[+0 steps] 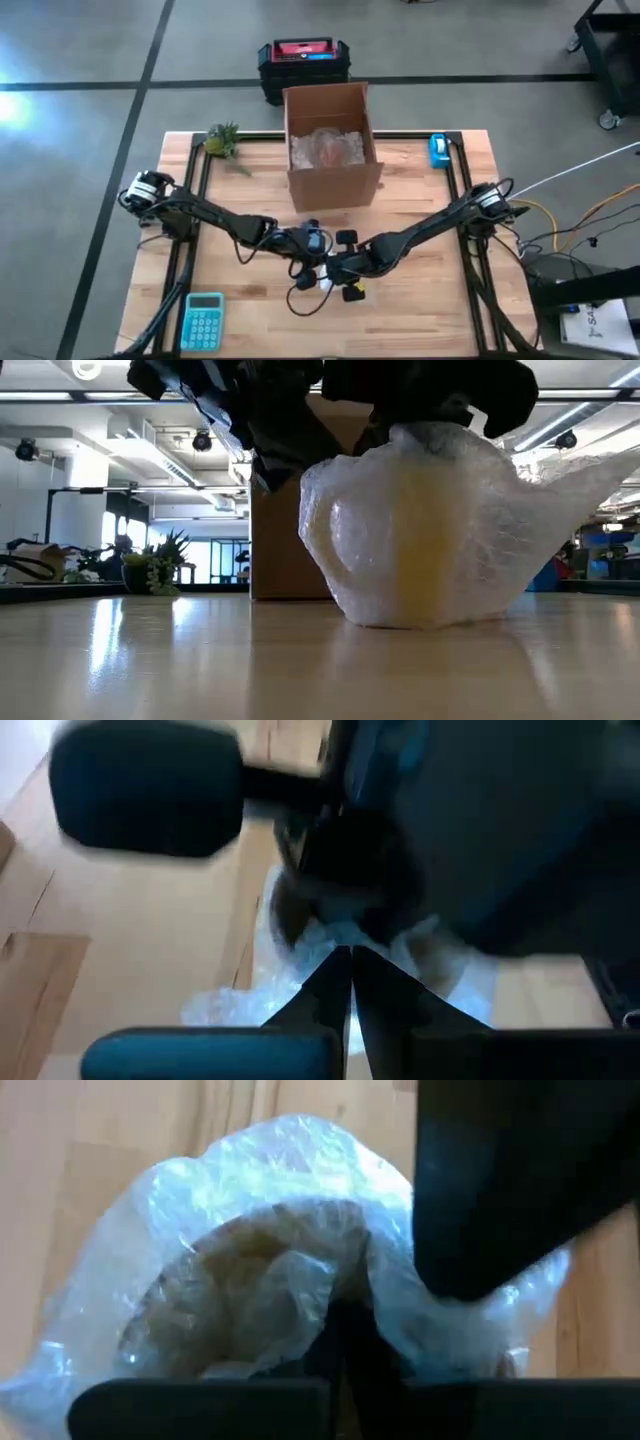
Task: Wrap mug
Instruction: Wrap the yellow mug with bubble wrap
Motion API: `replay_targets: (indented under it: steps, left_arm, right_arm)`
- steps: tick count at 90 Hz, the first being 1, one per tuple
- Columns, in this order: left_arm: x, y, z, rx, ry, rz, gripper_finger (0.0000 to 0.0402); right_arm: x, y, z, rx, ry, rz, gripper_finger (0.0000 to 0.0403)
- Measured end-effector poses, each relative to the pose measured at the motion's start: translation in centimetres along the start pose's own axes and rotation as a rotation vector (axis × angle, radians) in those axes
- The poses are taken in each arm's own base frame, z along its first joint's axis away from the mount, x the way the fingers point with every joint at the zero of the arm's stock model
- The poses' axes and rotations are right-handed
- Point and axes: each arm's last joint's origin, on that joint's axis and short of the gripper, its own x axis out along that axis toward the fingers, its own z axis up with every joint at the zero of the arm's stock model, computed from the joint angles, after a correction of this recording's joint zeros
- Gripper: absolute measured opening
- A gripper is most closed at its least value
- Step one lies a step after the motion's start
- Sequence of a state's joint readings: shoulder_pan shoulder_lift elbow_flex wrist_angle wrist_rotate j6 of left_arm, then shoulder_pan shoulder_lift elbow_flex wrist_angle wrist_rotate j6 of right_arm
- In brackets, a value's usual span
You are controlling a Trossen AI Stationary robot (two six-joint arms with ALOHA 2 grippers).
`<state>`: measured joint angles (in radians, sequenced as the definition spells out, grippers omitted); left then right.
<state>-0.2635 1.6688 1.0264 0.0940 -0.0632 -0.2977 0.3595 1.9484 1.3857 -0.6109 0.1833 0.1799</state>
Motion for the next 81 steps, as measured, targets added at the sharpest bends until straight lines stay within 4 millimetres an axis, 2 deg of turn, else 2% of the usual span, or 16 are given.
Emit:
replay_targets:
  steps: [14, 28, 35, 47, 55, 67, 74, 81]
  left_arm:
    - [0.0, -0.4, 0.3, 0.010, -0.007, -0.012, 0.0002]
    - [1.1, 0.0, -1.0, 0.013, 0.039, 0.006, 0.0001]
    - [1.2, 0.1, -1.2, 0.013, 0.046, 0.008, 0.0002]
    - [1.4, 0.2, -1.3, 0.014, 0.047, 0.010, 0.0001]
    - [1.4, 0.2, -1.3, 0.013, 0.045, 0.009, 0.0002]
    - [1.4, 0.2, -1.3, 0.013, 0.043, 0.009, 0.0002]
    - [1.3, 0.2, -1.3, 0.013, 0.042, 0.008, 0.0001]
    - [1.2, 0.2, -1.3, 0.013, 0.046, 0.009, 0.0002]
  right_arm:
    - [-0.1, 0.0, 0.0, -0.014, -0.003, 0.000, 0.0002]
    - [-1.9, -0.3, 0.2, -0.014, -0.036, 0.010, 0.0002]
    - [-3.3, -0.3, 0.3, -0.018, -0.047, 0.019, 0.0002]
    - [-6.9, -0.7, 0.8, -0.011, -0.119, 0.037, 0.0002]
    - [-8.2, -1.0, 0.8, -0.004, -0.151, 0.035, 0.0002]
    - [-8.3, -1.3, 1.1, 0.007, -0.190, 0.006, 0.0002]
    - [-7.0, -1.1, 1.3, 0.001, -0.196, 0.006, 0.0002]
    - [-4.8, -0.9, 0.9, -0.005, -0.130, -0.008, 0.0002]
